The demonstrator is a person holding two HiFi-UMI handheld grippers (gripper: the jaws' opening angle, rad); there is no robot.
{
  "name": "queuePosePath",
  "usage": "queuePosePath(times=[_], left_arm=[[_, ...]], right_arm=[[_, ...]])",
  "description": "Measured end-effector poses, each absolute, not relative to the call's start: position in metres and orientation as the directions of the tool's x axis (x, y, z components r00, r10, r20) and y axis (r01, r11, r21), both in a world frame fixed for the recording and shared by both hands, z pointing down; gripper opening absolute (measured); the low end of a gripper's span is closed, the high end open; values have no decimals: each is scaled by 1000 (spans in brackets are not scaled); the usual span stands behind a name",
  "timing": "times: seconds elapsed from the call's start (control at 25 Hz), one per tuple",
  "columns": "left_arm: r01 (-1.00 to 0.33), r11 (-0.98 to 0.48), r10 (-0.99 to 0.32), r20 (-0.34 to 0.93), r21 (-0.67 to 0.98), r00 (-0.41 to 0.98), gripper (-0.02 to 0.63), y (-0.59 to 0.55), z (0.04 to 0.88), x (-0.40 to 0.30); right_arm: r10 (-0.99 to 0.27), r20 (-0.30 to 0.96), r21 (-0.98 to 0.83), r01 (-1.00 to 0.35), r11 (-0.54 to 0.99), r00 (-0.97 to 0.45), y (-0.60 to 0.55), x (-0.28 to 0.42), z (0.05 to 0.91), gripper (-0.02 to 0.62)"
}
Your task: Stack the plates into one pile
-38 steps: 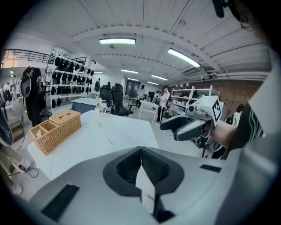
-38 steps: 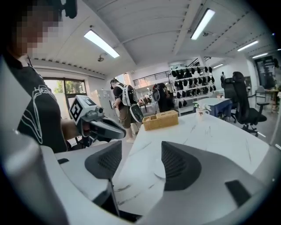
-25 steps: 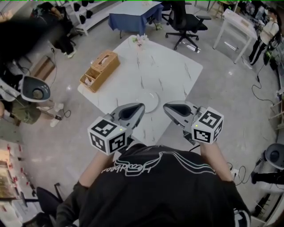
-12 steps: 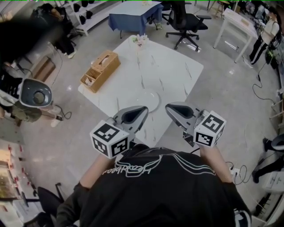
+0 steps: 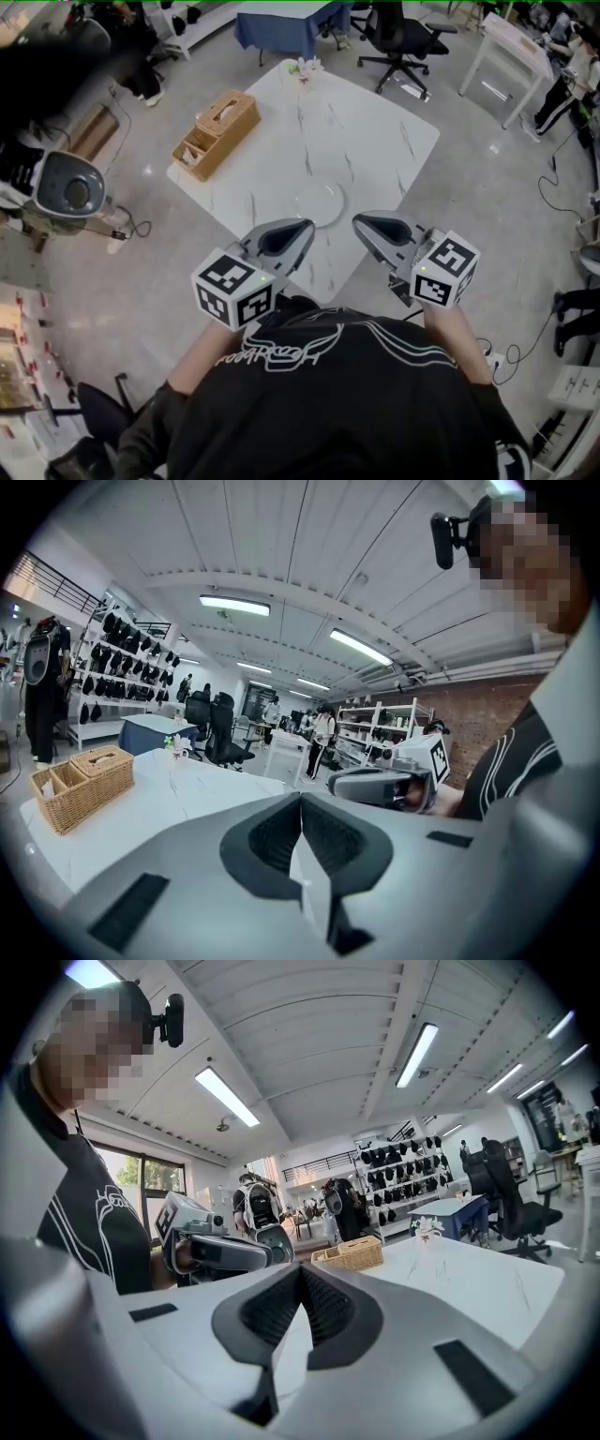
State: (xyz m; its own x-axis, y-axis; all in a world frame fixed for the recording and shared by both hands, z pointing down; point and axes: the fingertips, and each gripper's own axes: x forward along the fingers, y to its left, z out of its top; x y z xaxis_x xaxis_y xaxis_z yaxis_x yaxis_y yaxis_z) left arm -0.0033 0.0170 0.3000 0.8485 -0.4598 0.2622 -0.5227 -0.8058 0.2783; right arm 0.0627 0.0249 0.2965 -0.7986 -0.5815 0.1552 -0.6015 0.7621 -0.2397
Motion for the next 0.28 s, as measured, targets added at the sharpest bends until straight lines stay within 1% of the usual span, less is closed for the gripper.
queuePosePath(times=[0.28], left_arm=[[-541, -790, -468, 284, 290, 837, 25, 11, 307, -15]], right_arm=[[-580, 165, -250, -602, 758, -798, 18, 56, 299, 26]])
